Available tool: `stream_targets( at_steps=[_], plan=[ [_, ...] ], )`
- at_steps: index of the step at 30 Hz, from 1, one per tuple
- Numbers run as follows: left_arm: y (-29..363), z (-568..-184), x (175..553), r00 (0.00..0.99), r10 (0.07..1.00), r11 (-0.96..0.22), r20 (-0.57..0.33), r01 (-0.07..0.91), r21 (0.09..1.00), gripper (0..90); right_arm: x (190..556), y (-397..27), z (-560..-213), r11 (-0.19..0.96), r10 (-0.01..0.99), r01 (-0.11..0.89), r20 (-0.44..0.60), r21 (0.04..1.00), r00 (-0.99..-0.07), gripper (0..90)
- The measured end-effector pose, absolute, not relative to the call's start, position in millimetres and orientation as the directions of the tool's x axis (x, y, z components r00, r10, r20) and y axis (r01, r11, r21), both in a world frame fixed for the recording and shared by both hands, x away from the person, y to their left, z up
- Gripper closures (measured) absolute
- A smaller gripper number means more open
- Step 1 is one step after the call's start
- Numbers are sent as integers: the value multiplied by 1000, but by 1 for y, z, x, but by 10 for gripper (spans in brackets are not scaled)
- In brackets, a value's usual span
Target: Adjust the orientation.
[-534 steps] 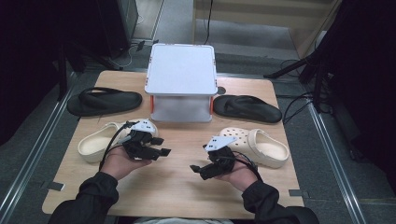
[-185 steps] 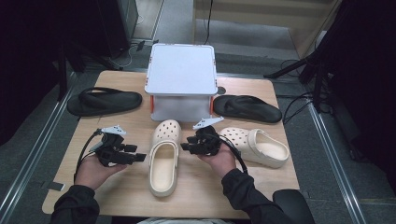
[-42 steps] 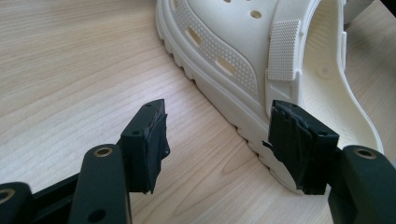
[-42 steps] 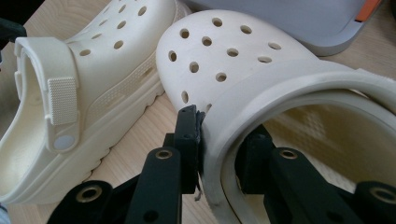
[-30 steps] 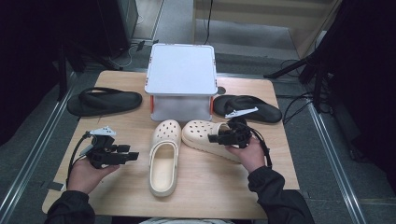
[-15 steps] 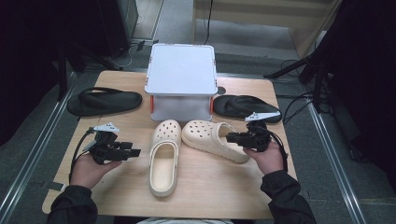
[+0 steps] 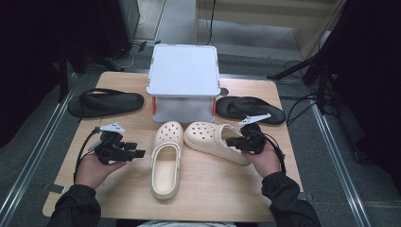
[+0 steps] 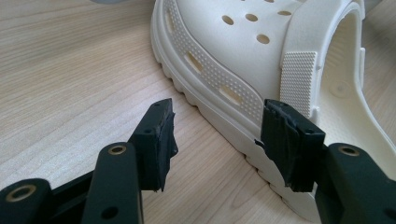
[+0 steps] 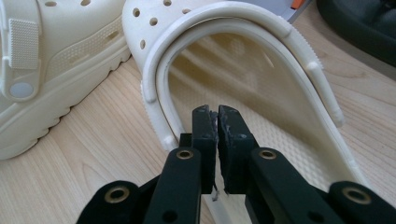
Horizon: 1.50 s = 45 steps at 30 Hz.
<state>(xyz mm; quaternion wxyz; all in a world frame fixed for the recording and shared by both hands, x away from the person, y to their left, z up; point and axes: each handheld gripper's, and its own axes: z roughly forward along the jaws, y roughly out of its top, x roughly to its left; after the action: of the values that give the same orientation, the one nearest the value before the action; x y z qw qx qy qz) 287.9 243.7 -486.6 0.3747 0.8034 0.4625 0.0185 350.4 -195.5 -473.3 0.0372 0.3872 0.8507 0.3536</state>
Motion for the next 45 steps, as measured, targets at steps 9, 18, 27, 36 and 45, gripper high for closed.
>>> stream_targets(
  at_steps=[9, 18, 27, 36, 45],
  plan=[
    [246, -480, 288, 550, 752, -264, -363, 756, 599, 830, 348, -193, -472, 457, 674, 633, 221, 625, -705, 900],
    [235, -486, 293, 573, 734, -299, -364, 755, 583, 897, 341, -182, -472, 485, 639, 618, 232, 618, -734, 900],
    [224, -492, 296, 591, 714, -326, -376, 755, 569, 886, 334, -169, -472, 511, 607, 598, 234, 617, -760, 895],
    [215, -497, 297, 601, 697, -355, -392, 763, 540, 884, 328, -156, -473, 523, 583, 589, 246, 616, -775, 895],
    [216, -498, 297, 597, 691, -346, -408, 768, 538, 892, 325, -144, -474, 535, 552, 574, 258, 620, -793, 895]
  ],
)
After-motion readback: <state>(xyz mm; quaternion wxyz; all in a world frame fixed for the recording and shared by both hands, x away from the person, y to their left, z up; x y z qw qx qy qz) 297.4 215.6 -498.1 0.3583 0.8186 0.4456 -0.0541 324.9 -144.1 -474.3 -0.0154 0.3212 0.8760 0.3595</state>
